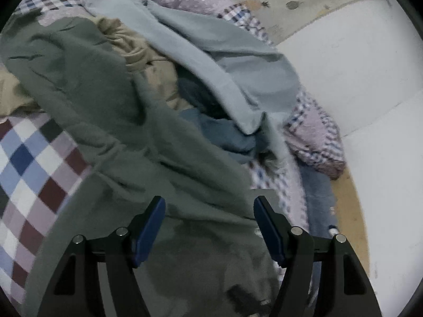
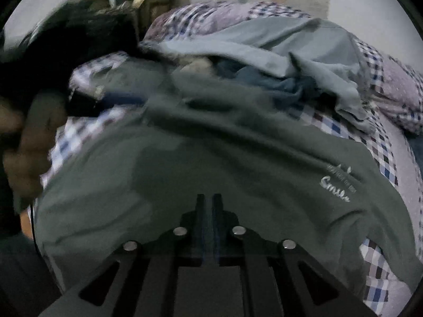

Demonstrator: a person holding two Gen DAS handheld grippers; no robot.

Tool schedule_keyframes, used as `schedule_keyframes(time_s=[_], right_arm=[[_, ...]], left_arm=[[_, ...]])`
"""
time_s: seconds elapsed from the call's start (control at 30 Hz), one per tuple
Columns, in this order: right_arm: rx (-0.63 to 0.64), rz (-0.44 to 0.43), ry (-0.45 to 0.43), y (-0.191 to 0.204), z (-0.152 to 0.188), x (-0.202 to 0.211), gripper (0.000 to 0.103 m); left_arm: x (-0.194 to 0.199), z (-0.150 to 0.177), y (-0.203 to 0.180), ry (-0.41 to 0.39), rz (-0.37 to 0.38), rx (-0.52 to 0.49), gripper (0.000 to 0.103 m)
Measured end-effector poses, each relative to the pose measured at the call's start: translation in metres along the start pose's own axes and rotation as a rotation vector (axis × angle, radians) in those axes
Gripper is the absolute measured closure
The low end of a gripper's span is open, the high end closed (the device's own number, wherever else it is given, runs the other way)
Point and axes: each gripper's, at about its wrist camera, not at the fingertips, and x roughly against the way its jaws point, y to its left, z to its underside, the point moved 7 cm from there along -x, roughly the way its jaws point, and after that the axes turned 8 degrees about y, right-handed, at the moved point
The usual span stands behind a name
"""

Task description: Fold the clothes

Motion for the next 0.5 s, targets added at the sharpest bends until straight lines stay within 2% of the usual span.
schedule_keyframes(time_s=[0.07,0.13,0.23,0.3,0.4,0.43,0.47,0.5], right_arm=[[-0.059,0.005,-0.036,-0.02,-0.014,0.003,0.058],[-0.096,0.0,-0.071,-0.038,-0.034,0.001,0.057],[-0.1,-0.005,-0.091,-0.054,-0.069,-0.012,0.053],[-0.088,-0.017,-0.084,-0.056,-0.086,-0.026,0.049],[-0.054,-0.027,-0.051,-0.053,-0.106,-0.054,0.049],[-0.039,-0.037,-0.041,-0.049,-0.109,-0.061,0.058],[-0.007,-0.036,-0.041,-0.042,-0.107,-0.063,0.086],[0.033,-0.029,-0.047,-0.034,-0.102,-0.06,0.102]], left_arm=[[0.0,-0.002,0.009,0.001,0.006,0.043,0.031],[0.0,-0.002,0.015,0.003,0.016,0.079,0.031],[-0.001,0.002,0.009,0.012,0.036,0.072,0.031],[-0.001,0.003,0.002,0.014,0.041,0.043,0.031],[-0.001,0.002,-0.006,0.008,0.075,0.028,0.031],[-0.001,0.002,-0.008,0.008,0.087,0.028,0.031],[-0.002,0.001,-0.008,0.009,0.095,0.032,0.031],[-0.003,0.0,-0.007,0.01,0.099,0.035,0.031]])
